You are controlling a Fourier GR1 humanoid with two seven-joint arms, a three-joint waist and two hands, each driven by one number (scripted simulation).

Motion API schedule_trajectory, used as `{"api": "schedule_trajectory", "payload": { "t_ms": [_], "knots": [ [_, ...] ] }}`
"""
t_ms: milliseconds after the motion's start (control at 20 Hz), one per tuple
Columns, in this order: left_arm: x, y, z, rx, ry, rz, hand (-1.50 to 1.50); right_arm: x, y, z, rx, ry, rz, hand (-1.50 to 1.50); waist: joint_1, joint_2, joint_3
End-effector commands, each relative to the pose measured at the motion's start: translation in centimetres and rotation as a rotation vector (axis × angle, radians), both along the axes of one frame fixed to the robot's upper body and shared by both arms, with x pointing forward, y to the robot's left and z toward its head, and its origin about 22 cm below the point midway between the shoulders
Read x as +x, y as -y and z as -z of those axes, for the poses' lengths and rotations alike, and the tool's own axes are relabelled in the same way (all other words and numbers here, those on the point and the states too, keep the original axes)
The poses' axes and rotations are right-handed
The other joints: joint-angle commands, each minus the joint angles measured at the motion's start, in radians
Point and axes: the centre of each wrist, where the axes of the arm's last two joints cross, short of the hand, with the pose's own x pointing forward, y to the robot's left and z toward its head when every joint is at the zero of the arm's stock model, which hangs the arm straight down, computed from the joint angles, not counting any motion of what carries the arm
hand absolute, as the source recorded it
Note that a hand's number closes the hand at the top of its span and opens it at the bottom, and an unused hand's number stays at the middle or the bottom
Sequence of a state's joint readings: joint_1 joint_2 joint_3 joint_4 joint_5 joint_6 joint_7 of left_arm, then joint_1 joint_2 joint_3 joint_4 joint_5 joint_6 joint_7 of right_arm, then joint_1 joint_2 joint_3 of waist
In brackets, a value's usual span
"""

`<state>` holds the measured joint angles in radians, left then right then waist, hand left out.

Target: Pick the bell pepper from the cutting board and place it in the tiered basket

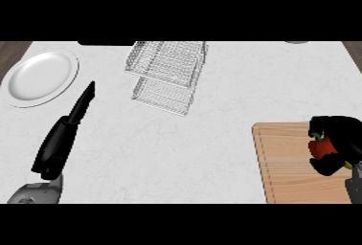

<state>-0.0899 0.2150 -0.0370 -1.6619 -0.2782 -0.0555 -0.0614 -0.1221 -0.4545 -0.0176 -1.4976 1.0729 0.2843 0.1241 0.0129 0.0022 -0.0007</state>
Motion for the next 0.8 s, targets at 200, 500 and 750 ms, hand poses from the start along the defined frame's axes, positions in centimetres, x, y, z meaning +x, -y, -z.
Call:
{"api": "schedule_trajectory", "payload": {
  "t_ms": [200, 500, 750],
  "knots": [
    [-1.0, 0.3, -0.1, 0.013, -0.012, -0.011, 0.00, 5.4, -0.1, -3.4, 0.084, 0.143, 0.220, 1.50, -0.004, -0.002, 0.001],
    [0.2, 0.4, 0.2, -0.001, -0.021, -0.011, 0.00, 5.3, -1.9, -10.6, 0.277, 0.284, 0.179, 1.50, -0.022, -0.007, 0.000],
    [-0.3, 1.4, 1.4, 0.007, -0.010, -0.011, 0.00, 5.5, -2.1, -15.8, 0.444, 0.352, 0.067, 1.50, -0.016, -0.004, 0.000]
  ]
}}
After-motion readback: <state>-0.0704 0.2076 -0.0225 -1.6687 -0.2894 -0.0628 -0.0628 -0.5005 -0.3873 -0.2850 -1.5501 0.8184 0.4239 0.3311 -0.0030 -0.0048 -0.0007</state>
